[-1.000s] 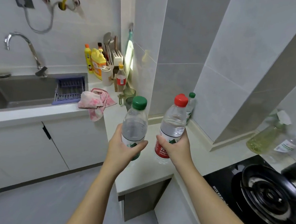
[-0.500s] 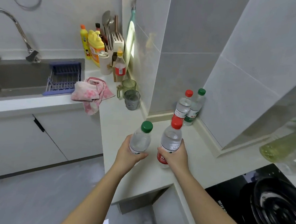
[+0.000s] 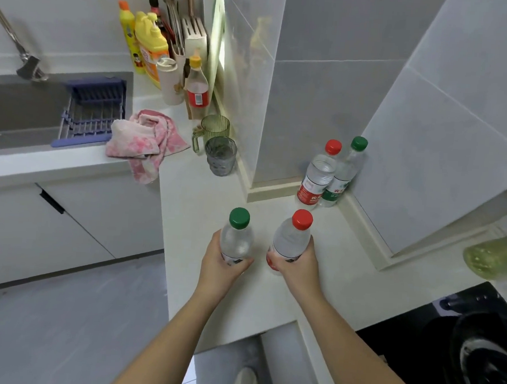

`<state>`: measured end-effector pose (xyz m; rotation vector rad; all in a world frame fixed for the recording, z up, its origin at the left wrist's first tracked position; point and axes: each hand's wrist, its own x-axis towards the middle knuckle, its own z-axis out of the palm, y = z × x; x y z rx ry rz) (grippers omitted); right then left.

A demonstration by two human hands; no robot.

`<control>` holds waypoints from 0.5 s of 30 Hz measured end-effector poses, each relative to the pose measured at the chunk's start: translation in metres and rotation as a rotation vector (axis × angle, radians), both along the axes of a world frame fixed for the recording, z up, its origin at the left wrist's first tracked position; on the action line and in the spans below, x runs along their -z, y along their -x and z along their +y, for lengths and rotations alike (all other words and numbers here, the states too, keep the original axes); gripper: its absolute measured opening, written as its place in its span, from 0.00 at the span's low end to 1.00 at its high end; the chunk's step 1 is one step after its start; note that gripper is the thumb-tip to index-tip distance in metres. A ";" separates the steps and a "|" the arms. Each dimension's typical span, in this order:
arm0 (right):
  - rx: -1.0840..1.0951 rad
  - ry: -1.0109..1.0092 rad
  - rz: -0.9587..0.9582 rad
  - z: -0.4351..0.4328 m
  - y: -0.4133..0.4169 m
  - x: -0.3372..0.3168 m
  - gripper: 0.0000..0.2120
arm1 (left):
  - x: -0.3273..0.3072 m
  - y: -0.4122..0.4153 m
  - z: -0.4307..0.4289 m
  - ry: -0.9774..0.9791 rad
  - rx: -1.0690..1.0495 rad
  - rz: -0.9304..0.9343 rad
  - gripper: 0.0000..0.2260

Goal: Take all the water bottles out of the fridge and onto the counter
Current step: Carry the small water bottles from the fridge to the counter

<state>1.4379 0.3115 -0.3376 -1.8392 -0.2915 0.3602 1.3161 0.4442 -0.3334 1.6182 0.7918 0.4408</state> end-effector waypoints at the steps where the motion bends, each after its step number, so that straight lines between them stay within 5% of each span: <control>1: 0.011 0.000 0.008 -0.001 0.002 0.005 0.23 | 0.004 0.004 0.002 -0.025 0.024 0.022 0.26; 6: 0.095 0.098 0.019 -0.012 0.011 0.025 0.30 | 0.017 0.014 0.012 -0.092 0.083 0.100 0.23; 15: 0.043 0.101 -0.092 0.007 -0.031 0.029 0.24 | 0.020 -0.043 0.006 -0.189 0.069 0.096 0.24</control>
